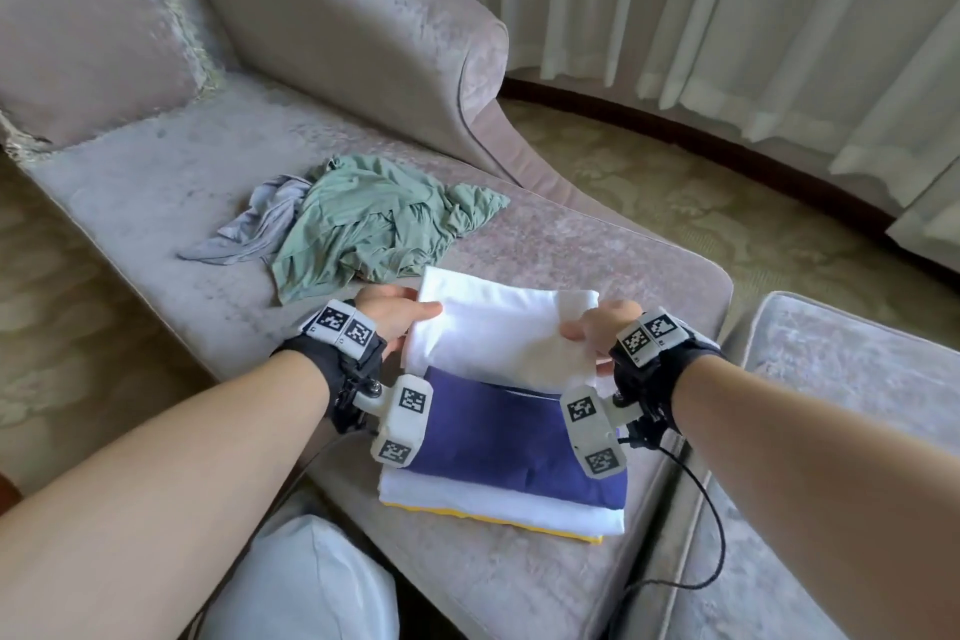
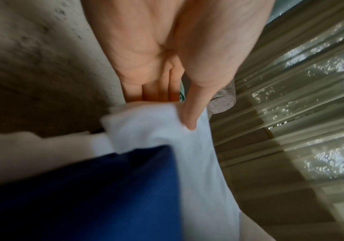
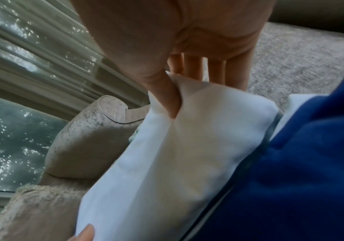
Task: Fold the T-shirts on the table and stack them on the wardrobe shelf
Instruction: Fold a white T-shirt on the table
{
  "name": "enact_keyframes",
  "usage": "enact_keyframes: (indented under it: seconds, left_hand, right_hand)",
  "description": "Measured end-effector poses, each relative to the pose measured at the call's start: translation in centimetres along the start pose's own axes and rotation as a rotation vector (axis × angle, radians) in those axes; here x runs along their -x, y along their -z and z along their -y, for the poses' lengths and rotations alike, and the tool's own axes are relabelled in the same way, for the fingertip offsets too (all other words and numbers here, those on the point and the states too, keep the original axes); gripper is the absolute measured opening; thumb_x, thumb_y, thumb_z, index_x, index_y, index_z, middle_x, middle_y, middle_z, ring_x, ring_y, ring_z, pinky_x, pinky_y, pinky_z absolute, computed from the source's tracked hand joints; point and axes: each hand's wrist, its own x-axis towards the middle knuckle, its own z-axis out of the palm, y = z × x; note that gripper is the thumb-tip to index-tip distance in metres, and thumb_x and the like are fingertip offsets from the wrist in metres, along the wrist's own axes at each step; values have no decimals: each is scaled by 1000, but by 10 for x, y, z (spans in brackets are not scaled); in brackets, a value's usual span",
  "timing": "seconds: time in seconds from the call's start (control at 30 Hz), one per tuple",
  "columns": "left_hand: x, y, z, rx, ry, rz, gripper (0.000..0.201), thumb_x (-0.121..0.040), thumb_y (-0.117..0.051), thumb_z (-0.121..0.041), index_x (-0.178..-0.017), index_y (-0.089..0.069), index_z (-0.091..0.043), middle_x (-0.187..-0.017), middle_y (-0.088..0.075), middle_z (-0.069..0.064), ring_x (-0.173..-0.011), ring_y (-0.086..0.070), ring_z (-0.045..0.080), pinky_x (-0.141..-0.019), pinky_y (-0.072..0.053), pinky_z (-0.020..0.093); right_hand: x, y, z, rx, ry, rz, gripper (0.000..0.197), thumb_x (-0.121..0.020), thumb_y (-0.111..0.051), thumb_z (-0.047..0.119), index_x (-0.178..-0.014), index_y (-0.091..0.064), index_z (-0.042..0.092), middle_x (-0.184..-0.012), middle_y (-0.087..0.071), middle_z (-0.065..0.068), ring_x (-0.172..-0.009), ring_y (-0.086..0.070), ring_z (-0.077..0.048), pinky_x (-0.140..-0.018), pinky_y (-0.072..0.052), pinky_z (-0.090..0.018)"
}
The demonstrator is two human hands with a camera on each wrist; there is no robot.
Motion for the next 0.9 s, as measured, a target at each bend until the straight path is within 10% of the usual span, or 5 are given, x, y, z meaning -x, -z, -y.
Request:
enact_keyframes:
  seconds: [0.27, 0.4, 0.53, 0.73, 0.9]
  left_hand:
    - [-15, 1, 15, -410, -83, -12, 40, -71, -84, -11, -107, -67, -3, -104, -70, 9, -94, -67, 25, -88, -53, 33]
    - [-12, 3, 10, -532, -179, -172, 67, -59, -91, -19, -115, -54, -15, -108, -56, 0, -99, -56, 20, -89, -47, 29]
    - [-3, 0, 3, -487, -263, -182, 39, -60, -88, -6, -83, -60, -20, -80, -60, -2, -79, -58, 20, -70, -44, 24]
    - [-1, 1, 16, -498, -146, 88, 10, -78, -80, -16, -83, -72, -12, -60, -64, -2, -60, -61, 15, -54, -47, 16]
    - [-4, 21, 10, -309, -59, 165, 13, -85, -73, -25, -94, -73, -16, -91, -74, 1, -84, -65, 15, -66, -46, 25]
  right_hand:
    - [7, -3, 12, 354, 2, -89, 60, -73, -78, 32, -122, -50, 12, -106, -57, -9, -96, -58, -29, -81, -50, -35]
    - [16, -9, 16, 580, 314, -212, 74, -60, -87, 34, -122, -46, 29, -125, -38, -2, -121, -35, -24, -100, -35, -38]
    - [20, -20, 17, 750, 347, 38, 23, -64, -83, 27, -82, -69, 27, -100, -67, 3, -87, -64, -16, -81, -56, -31]
    - [22, -38, 13, 1038, 319, 77, 24, -81, -68, 29, -103, -68, 20, -107, -64, -3, -88, -64, -17, -77, -52, -23]
    - [31, -38, 46, 1197, 374, 146, 38, -84, -63, 35, -116, -66, 14, -106, -62, 0, -96, -60, -23, -67, -44, -30]
